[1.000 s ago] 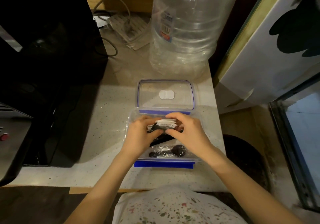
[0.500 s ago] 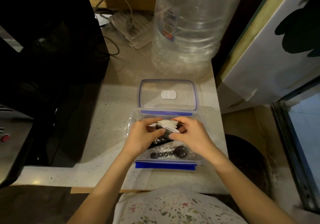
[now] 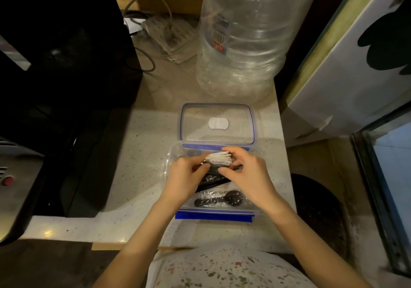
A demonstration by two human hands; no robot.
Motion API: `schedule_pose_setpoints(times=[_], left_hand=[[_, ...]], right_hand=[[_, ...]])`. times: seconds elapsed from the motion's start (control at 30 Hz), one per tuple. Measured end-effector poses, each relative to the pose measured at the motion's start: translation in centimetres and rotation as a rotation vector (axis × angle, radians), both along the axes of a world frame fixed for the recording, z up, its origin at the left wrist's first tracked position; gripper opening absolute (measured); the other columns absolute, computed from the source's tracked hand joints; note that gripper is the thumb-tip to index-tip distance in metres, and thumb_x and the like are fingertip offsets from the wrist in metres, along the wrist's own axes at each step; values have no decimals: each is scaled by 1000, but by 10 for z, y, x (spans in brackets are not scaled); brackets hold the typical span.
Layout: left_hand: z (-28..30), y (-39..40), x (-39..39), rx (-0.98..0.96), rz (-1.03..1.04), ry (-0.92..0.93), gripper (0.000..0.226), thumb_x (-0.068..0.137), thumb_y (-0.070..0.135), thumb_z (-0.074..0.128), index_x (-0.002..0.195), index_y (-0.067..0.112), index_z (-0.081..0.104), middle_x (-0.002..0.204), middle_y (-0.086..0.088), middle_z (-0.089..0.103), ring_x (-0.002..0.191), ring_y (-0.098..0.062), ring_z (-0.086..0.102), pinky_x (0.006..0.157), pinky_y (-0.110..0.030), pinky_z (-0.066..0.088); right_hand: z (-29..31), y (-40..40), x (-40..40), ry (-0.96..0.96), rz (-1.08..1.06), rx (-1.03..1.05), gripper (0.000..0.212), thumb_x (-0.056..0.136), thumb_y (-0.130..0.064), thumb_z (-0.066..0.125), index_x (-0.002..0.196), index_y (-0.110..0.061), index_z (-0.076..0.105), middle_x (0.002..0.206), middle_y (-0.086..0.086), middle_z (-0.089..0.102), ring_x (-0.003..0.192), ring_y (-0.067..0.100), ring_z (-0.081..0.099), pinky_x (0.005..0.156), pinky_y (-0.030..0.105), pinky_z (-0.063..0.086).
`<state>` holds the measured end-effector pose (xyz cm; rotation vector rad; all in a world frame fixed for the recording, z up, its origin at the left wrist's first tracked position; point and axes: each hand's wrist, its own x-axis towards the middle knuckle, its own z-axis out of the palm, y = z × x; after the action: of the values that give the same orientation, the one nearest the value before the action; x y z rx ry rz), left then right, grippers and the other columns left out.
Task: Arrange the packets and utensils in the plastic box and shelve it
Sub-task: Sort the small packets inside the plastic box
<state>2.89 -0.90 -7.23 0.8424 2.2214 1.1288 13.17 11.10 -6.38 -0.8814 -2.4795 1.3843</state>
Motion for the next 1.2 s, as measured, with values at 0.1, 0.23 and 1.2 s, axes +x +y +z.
schedule_pose_setpoints(times=[0.1, 0.23, 1.2], left_hand=[[1, 1, 4, -18, -44, 7, 31, 91, 9, 51, 118, 21, 62, 91, -8, 73, 75, -19, 63, 62, -6, 42], [2, 1, 5, -6, -47, 0, 31, 89, 10, 55, 118, 21, 61, 92, 7, 64, 73, 3, 55, 68, 0, 41], [17, 18, 3, -156, -518, 107, 23, 77, 22, 72, 100, 20, 69, 97, 7, 67, 86, -8, 62, 83, -25, 53]], right_hand=[[-1, -5, 0, -37, 64, 67, 57, 85, -10, 65, 136, -21, 43, 87, -2, 61, 82, 11, 62, 79, 20, 53], [-1, -2, 0, -2, 24, 18, 48, 86, -9, 63, 131, -18, 49, 93, 3, 65, 82, 13, 65, 73, 16, 53], [35, 64, 43, -62, -152, -758, 18, 75, -12, 71, 93, -14, 73, 72, 7, 65, 40, 7, 43, 31, 14, 31]])
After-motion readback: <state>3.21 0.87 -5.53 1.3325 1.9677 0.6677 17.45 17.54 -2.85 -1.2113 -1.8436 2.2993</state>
